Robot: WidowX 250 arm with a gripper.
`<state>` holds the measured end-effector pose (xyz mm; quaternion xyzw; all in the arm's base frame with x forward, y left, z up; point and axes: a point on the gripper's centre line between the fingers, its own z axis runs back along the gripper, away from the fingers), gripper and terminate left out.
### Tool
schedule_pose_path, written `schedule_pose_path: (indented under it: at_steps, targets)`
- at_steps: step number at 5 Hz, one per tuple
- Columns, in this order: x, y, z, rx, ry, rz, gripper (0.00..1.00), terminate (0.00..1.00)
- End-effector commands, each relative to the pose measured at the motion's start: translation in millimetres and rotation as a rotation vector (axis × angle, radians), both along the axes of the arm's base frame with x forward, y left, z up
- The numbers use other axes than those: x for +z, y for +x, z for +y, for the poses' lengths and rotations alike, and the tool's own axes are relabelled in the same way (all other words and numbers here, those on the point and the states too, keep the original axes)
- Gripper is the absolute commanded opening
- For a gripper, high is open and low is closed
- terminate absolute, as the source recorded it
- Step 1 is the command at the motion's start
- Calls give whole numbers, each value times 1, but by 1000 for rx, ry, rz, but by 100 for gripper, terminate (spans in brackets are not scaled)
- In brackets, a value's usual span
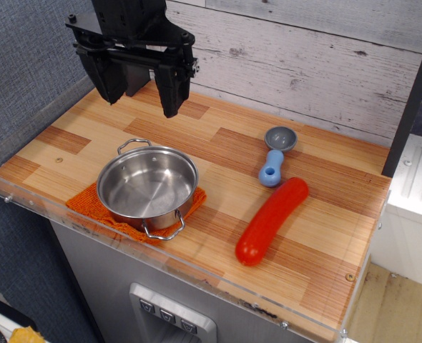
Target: Place the spoon to the bottom left corner of the table.
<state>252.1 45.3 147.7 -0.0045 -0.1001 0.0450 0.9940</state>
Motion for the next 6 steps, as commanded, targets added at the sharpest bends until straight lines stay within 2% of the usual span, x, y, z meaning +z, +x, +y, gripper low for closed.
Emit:
schedule_pose_path:
  at_steps: [1,2,3,4,6]
  targets:
    - [0,0,0,0,0,0,100,0]
    - [-7,27,-16,-48,-55,-65,100,0]
    - [-16,45,-29,-77,-54,-97,100,0]
    - [-39,62,-41,-86,-50,-78,100,0]
    - [-76,83,-47,-5,34,-51,100,0]
